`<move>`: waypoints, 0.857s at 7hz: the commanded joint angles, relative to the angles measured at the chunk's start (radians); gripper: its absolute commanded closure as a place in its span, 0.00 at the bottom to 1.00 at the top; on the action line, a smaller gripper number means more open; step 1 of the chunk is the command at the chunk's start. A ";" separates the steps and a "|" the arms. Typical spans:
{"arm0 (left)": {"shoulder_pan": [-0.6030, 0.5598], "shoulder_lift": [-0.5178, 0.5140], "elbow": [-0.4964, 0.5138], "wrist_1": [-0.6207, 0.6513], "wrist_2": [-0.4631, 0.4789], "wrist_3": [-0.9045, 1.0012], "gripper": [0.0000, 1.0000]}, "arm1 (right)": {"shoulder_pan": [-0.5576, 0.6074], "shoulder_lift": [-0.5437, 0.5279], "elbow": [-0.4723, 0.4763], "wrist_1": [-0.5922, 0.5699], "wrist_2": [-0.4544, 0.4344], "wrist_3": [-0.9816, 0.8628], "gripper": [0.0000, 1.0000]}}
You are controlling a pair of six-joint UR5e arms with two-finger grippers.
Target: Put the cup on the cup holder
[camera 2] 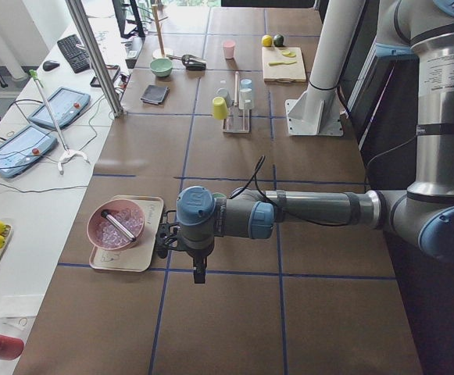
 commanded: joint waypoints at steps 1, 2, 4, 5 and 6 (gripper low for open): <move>0.000 -0.003 0.000 -0.001 0.001 0.000 0.00 | -0.004 0.000 0.002 0.000 0.000 -0.001 0.00; 0.000 -0.009 -0.001 -0.001 0.001 0.000 0.00 | -0.016 -0.001 -0.001 0.002 -0.003 -0.001 0.00; 0.003 -0.015 -0.041 0.004 -0.001 0.000 0.00 | -0.016 -0.001 -0.001 0.002 -0.003 -0.001 0.00; 0.003 -0.023 -0.057 0.006 -0.001 0.000 0.00 | -0.016 -0.003 -0.005 0.002 -0.003 -0.001 0.00; 0.006 -0.027 -0.040 0.006 -0.002 0.002 0.00 | -0.018 -0.003 -0.005 0.008 -0.003 -0.001 0.00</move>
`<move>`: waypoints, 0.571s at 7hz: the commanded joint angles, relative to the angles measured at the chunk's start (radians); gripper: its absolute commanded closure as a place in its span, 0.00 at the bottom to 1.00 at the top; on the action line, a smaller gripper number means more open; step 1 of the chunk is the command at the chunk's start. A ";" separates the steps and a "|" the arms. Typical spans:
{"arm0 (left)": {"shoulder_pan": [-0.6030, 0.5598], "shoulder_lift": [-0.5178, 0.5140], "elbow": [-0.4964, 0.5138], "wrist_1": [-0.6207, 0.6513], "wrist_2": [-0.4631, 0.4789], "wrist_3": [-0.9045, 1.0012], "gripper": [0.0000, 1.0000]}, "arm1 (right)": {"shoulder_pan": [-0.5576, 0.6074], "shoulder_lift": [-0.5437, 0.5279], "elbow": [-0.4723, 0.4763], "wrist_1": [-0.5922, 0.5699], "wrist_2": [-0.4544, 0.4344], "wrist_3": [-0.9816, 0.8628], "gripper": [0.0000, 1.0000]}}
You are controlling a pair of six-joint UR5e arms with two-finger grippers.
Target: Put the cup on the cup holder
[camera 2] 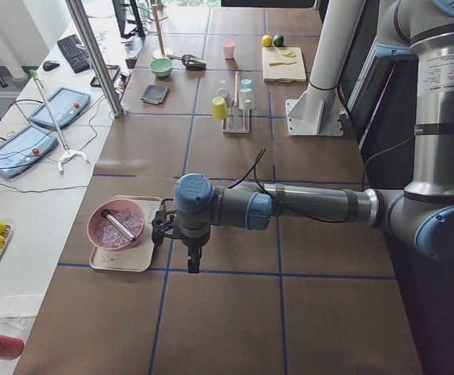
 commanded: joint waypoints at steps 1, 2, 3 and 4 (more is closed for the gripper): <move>0.003 -0.011 0.005 0.004 0.002 0.001 0.00 | -0.007 -0.002 -0.003 0.002 0.001 0.000 0.00; 0.024 -0.020 0.004 0.039 0.003 0.001 0.00 | -0.015 -0.008 -0.001 -0.005 0.017 0.000 0.00; 0.053 -0.085 -0.018 0.217 0.013 0.001 0.00 | -0.021 -0.008 -0.001 0.001 0.034 -0.014 0.00; 0.059 -0.212 -0.027 0.369 0.014 0.001 0.00 | -0.041 -0.005 -0.004 0.002 0.032 -0.014 0.00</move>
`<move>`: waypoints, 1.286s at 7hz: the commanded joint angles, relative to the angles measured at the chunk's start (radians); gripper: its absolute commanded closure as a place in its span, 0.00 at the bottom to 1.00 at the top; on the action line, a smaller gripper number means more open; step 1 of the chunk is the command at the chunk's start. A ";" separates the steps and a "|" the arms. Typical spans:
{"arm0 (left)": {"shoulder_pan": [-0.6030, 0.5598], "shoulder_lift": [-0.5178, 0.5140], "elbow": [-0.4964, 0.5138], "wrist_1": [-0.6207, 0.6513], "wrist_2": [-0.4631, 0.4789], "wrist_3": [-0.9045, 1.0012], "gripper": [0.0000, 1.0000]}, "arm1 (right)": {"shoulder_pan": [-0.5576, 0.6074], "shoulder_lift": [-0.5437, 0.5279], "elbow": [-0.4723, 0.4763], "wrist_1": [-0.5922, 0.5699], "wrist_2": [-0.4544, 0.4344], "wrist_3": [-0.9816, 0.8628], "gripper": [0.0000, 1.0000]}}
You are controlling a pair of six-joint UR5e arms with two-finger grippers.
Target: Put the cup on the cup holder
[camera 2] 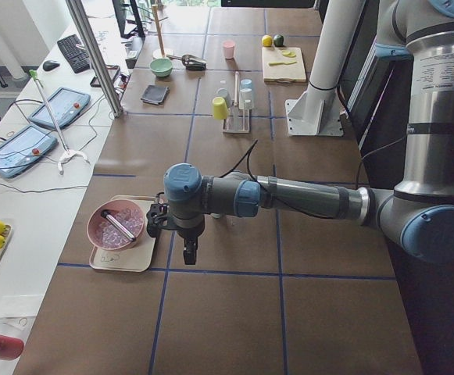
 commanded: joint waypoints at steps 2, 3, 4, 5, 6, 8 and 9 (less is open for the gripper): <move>0.168 -0.270 -0.025 0.304 0.004 0.002 0.00 | -0.066 0.023 0.059 -0.067 0.002 0.023 0.00; 0.244 -0.329 -0.013 0.332 0.048 0.000 0.00 | -0.071 0.075 0.062 -0.153 0.008 0.025 0.00; 0.317 -0.378 -0.003 0.337 0.090 0.000 0.00 | -0.107 0.169 0.052 -0.315 0.011 0.025 0.00; 0.378 -0.404 -0.002 0.408 0.090 0.002 0.00 | -0.112 0.214 0.048 -0.392 0.029 0.022 0.00; 0.441 -0.446 0.004 0.489 0.090 0.000 0.00 | -0.191 0.250 0.036 -0.403 0.082 0.026 0.00; 0.512 -0.458 0.033 0.525 0.092 0.002 0.00 | -0.233 0.363 -0.104 -0.430 0.091 0.018 0.00; 0.527 -0.473 0.064 0.544 0.093 0.029 0.00 | -0.248 0.401 -0.138 -0.486 0.078 0.017 0.00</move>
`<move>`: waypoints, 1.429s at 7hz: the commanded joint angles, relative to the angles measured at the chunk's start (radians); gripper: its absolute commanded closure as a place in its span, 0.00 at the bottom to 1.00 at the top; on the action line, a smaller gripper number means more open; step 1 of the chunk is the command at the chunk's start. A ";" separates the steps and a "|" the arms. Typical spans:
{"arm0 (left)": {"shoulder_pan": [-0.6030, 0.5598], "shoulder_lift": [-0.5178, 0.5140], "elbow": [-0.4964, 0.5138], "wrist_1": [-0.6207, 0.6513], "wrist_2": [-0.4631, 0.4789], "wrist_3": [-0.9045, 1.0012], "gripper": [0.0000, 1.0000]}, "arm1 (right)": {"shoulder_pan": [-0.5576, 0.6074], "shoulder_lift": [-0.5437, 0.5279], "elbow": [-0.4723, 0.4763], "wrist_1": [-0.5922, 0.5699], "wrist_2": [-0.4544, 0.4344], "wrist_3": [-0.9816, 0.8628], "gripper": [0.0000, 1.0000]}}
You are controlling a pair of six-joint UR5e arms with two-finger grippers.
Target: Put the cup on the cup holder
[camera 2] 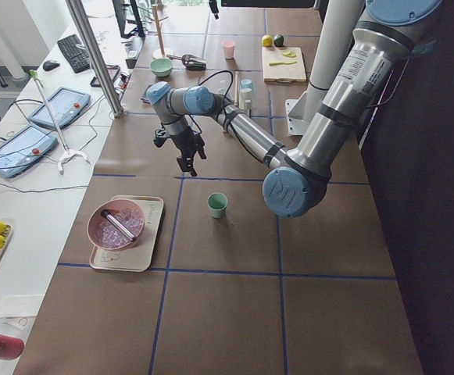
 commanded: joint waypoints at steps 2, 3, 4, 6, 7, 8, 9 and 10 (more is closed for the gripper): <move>0.027 -0.063 0.174 0.018 0.002 0.209 0.00 | -0.032 0.086 -0.071 -0.090 -0.006 -0.008 0.00; 0.025 -0.076 0.204 0.018 0.033 0.272 0.00 | -0.043 0.110 -0.096 -0.102 0.003 -0.008 0.00; 0.025 -0.093 0.247 -0.014 0.070 0.314 0.00 | -0.071 0.149 -0.135 -0.103 0.006 -0.008 0.00; 0.028 -0.121 0.333 -0.031 0.078 0.348 0.00 | -0.134 0.158 -0.167 -0.102 0.044 -0.005 0.00; 0.036 -0.121 0.378 -0.033 0.077 0.348 0.00 | -0.168 0.158 -0.187 -0.102 0.072 -0.005 0.00; 0.036 -0.121 0.414 -0.033 0.078 0.348 0.00 | -0.185 0.187 -0.239 -0.100 0.073 -0.006 0.00; 0.041 -0.121 0.454 -0.033 0.077 0.348 0.00 | -0.207 0.219 -0.306 -0.099 0.073 -0.009 0.00; 0.048 -0.121 0.487 -0.033 0.069 0.348 0.00 | -0.227 0.223 -0.343 -0.093 0.075 -0.015 0.00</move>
